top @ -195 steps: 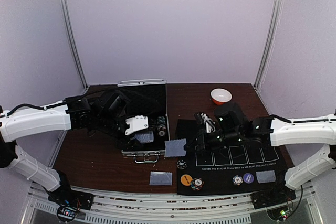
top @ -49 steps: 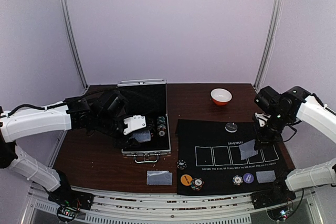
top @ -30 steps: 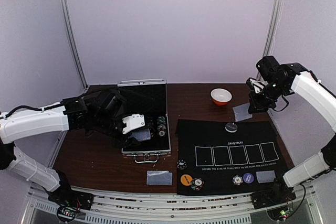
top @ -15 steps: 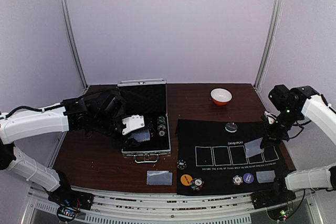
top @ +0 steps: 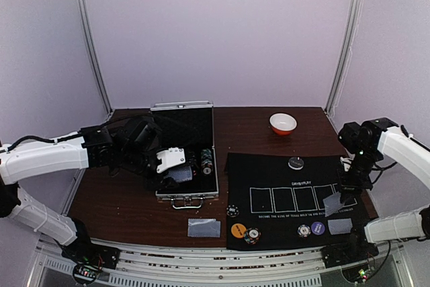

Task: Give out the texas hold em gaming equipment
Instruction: Distribute the poker card in the small blind area.

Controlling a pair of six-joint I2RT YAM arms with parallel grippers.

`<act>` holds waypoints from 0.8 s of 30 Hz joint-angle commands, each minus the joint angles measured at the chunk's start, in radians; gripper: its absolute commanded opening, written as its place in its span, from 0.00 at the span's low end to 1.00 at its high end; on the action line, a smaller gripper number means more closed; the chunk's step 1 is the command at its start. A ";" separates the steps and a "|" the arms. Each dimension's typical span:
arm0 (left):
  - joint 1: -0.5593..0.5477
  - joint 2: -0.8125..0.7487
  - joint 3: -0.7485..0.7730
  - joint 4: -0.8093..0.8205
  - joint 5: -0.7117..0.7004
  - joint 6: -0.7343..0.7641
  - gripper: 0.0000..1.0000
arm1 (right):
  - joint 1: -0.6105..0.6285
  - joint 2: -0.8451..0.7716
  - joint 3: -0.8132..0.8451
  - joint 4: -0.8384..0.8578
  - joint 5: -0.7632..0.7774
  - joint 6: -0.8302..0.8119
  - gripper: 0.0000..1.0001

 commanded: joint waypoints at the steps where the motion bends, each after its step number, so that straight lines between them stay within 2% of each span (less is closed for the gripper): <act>1: 0.009 -0.007 0.009 0.047 0.006 0.012 0.52 | 0.033 0.040 0.017 -0.022 0.062 0.017 0.00; 11: 0.008 0.014 0.014 0.047 -0.004 0.013 0.52 | 0.084 0.088 0.017 -0.023 0.084 0.030 0.00; 19: 0.009 0.020 0.018 0.041 -0.009 0.015 0.52 | 0.140 0.110 0.002 -0.020 -0.048 0.032 0.00; 21: 0.010 0.023 0.018 0.041 -0.009 0.014 0.52 | 0.141 0.081 -0.014 -0.019 -0.091 0.030 0.00; 24: 0.010 0.027 0.019 0.041 -0.005 0.013 0.52 | 0.141 0.007 -0.011 -0.020 -0.069 0.070 0.00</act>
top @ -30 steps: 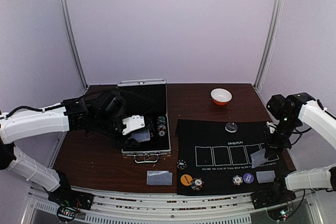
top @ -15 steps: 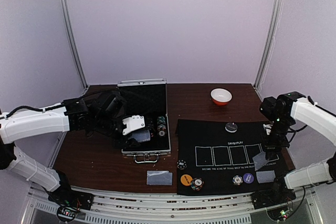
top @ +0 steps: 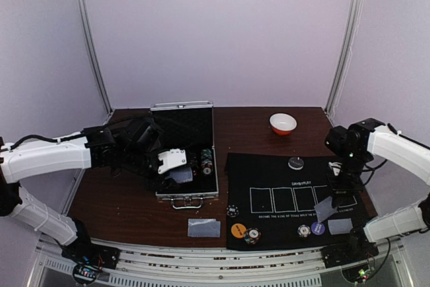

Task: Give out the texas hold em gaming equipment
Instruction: Distribute the poker card in the small blind area.

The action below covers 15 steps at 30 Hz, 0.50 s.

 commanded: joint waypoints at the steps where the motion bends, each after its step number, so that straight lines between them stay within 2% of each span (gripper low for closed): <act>1: 0.010 0.011 0.021 0.039 0.000 0.013 0.52 | 0.006 -0.093 -0.008 -0.024 -0.016 0.057 0.00; 9: 0.010 0.025 0.035 0.033 0.007 0.011 0.52 | 0.020 -0.117 -0.025 -0.025 -0.011 0.100 0.00; 15: 0.011 0.022 0.040 0.026 0.005 0.011 0.52 | 0.087 -0.103 -0.053 -0.025 -0.073 0.129 0.00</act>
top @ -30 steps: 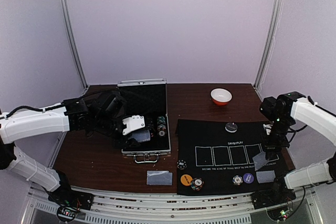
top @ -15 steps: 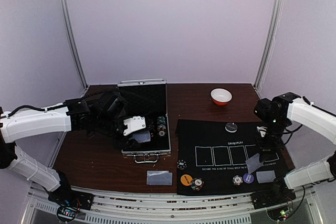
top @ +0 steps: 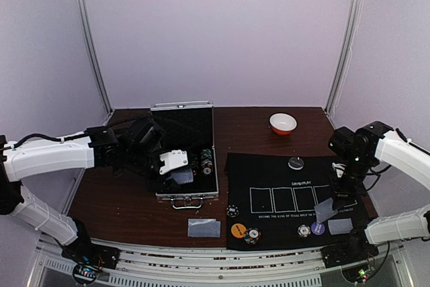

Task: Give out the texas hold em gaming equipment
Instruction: Distribute the poker card in the small blind area.

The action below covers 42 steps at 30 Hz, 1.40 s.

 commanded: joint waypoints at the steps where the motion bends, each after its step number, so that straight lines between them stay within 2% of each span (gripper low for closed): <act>1: 0.008 -0.002 0.036 0.026 0.003 0.011 0.52 | 0.045 0.006 -0.039 -0.022 -0.049 0.036 0.00; 12: 0.007 0.000 0.042 0.021 0.003 0.011 0.52 | 0.074 0.053 -0.008 -0.022 0.042 0.056 0.00; 23: 0.007 -0.001 0.041 0.020 -0.001 0.010 0.52 | 0.139 0.101 -0.011 -0.022 0.053 0.082 0.00; 29: 0.007 -0.005 0.043 0.018 0.002 0.010 0.52 | 0.143 0.111 -0.004 -0.022 0.065 0.086 0.10; 31: 0.008 -0.007 0.042 0.018 0.003 0.010 0.52 | 0.147 0.110 -0.005 -0.022 0.066 0.089 0.27; 32: 0.007 -0.008 0.042 0.017 0.004 0.009 0.52 | 0.148 0.107 -0.004 -0.022 0.066 0.088 0.32; 36: 0.008 -0.013 0.043 0.015 0.006 0.010 0.52 | 0.151 0.092 0.013 -0.023 0.097 0.100 0.37; 37: 0.007 -0.014 0.043 0.014 0.006 0.010 0.52 | 0.151 0.090 0.020 -0.023 0.111 0.104 0.41; 38: 0.007 -0.015 0.043 0.013 0.006 0.010 0.52 | 0.151 0.090 0.027 -0.023 0.124 0.107 0.48; 40: 0.007 -0.013 0.045 0.012 0.007 0.010 0.52 | 0.151 0.096 0.044 -0.023 0.153 0.109 0.69; 42: 0.007 -0.013 0.048 0.009 0.009 0.007 0.52 | 0.153 0.103 0.073 -0.023 0.195 0.108 0.77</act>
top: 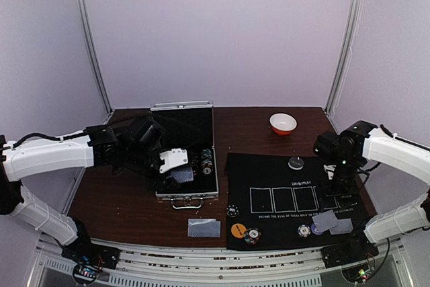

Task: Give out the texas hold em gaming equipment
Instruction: Distribute the poker card in the small blind area, then adjust the poker card in the small blind area.

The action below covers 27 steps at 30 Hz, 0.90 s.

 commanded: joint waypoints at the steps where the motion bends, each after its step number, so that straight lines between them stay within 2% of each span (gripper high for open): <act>1: 0.006 -0.013 0.035 0.016 0.008 0.008 0.52 | 0.006 0.003 0.077 -0.024 0.124 0.011 0.78; 4: 0.005 -0.017 0.033 0.015 0.008 0.007 0.52 | 0.007 0.021 0.149 -0.022 0.199 0.014 0.77; 6: 0.007 -0.020 0.032 0.014 0.008 0.005 0.52 | 0.028 0.044 0.192 -0.016 0.217 0.019 0.67; 8: 0.006 -0.022 0.031 0.015 0.006 0.005 0.52 | 0.090 0.073 0.193 0.007 0.221 0.035 0.62; 10: 0.007 -0.023 0.032 0.015 0.005 0.005 0.52 | 0.171 0.106 0.150 0.056 0.192 0.048 0.58; 13: 0.006 -0.028 0.030 0.014 0.006 0.003 0.52 | 0.224 0.130 0.044 0.162 0.116 0.049 0.51; 27: 0.007 -0.060 0.015 0.013 0.013 0.005 0.52 | 0.236 0.201 -0.168 0.405 0.120 0.082 0.42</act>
